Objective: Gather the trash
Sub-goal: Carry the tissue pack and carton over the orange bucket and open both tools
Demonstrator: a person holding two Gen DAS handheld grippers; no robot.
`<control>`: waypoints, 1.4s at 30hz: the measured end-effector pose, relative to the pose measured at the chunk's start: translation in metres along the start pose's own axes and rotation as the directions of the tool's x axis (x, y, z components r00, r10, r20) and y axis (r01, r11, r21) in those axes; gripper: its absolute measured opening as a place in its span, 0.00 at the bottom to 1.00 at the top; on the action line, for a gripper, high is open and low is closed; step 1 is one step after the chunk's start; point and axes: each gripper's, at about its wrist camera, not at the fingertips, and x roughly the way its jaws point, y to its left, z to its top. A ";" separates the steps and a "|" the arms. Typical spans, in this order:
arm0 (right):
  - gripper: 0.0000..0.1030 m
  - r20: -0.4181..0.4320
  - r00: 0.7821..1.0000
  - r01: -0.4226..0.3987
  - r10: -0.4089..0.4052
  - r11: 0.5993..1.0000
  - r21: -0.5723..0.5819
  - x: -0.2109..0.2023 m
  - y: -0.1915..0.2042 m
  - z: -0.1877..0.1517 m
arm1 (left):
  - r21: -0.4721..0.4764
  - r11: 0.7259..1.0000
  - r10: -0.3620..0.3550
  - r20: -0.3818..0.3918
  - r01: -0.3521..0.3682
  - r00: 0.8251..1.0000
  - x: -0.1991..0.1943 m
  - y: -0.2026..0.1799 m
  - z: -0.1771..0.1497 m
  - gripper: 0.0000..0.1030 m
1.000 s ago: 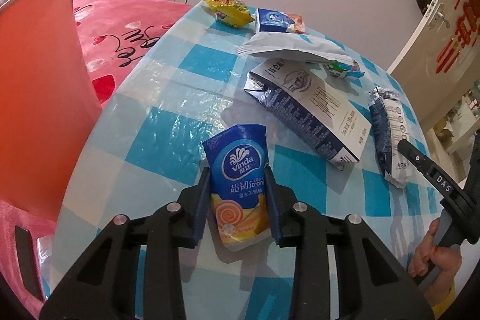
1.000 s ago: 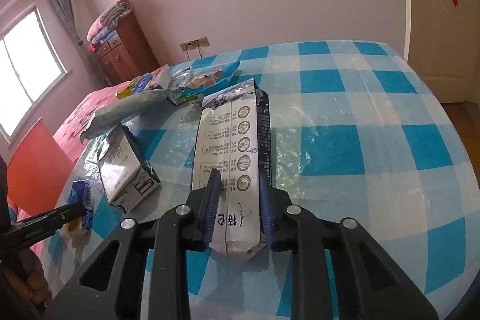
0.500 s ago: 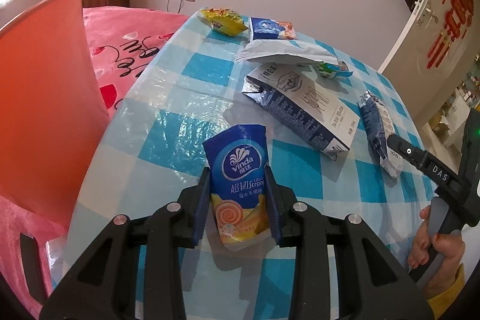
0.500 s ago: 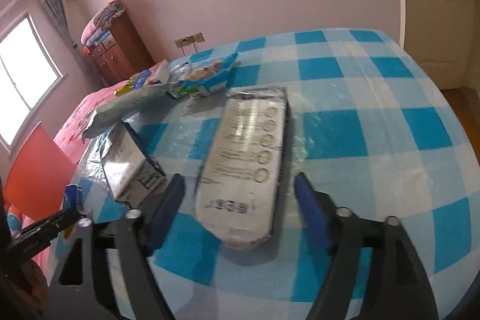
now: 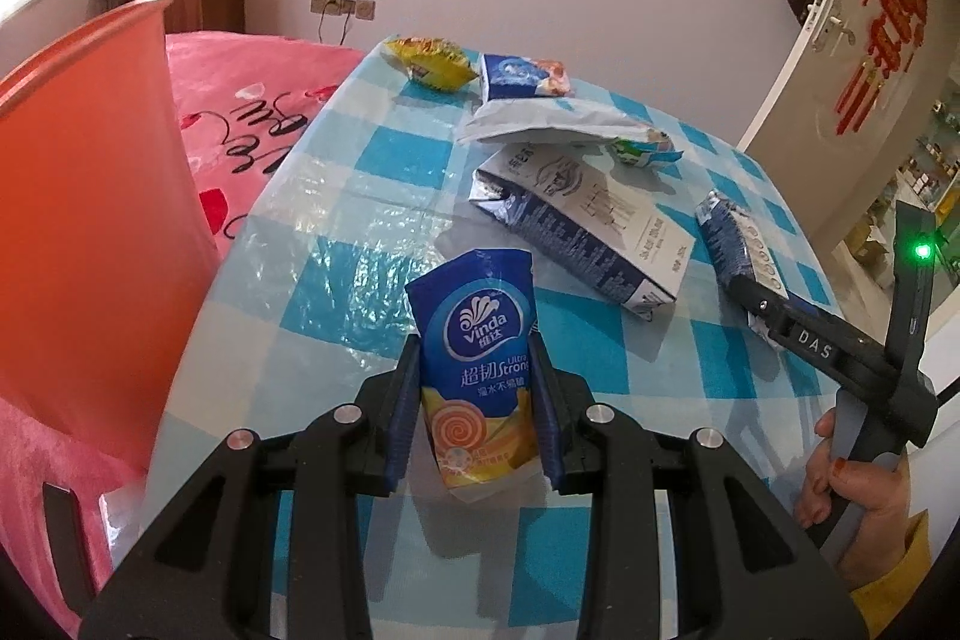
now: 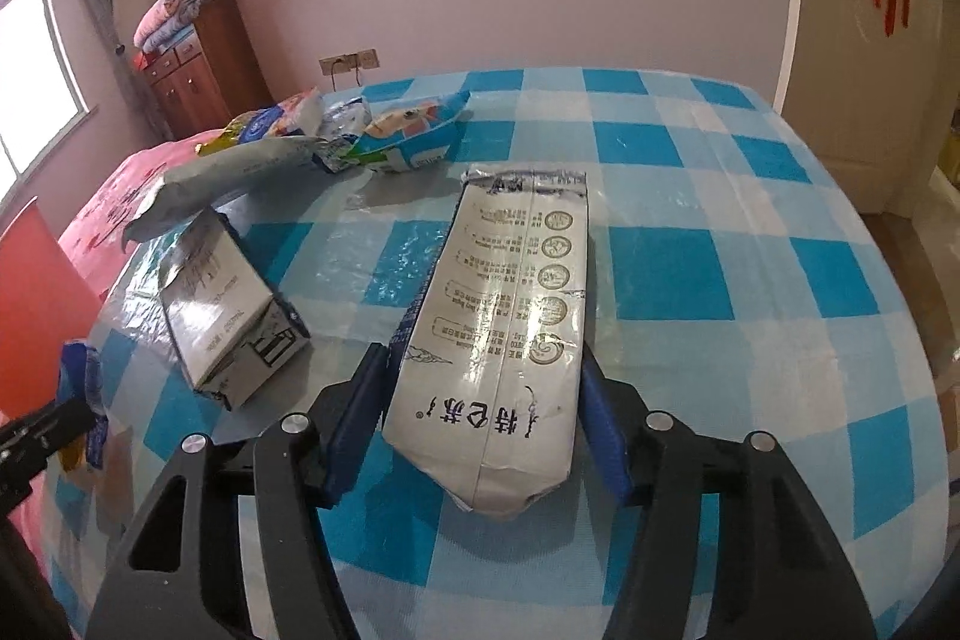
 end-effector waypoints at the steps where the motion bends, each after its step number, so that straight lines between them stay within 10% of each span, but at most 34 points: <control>1: 0.59 0.003 1.000 0.002 -0.002 1.000 -0.006 -0.002 0.001 0.000 | 0.003 1.000 -0.004 0.006 0.004 1.000 -0.003 -0.001 0.000 0.34; 23: 0.59 0.136 0.969 -0.194 0.207 0.976 -0.103 -0.103 0.067 0.032 | 0.001 0.999 -0.036 0.185 0.036 0.982 -0.075 0.011 0.023 0.34; 42: 0.59 0.012 0.805 -0.527 0.594 0.723 -0.446 -0.126 0.280 0.077 | -0.224 0.963 0.220 0.325 -0.152 0.920 -0.144 0.132 0.044 0.35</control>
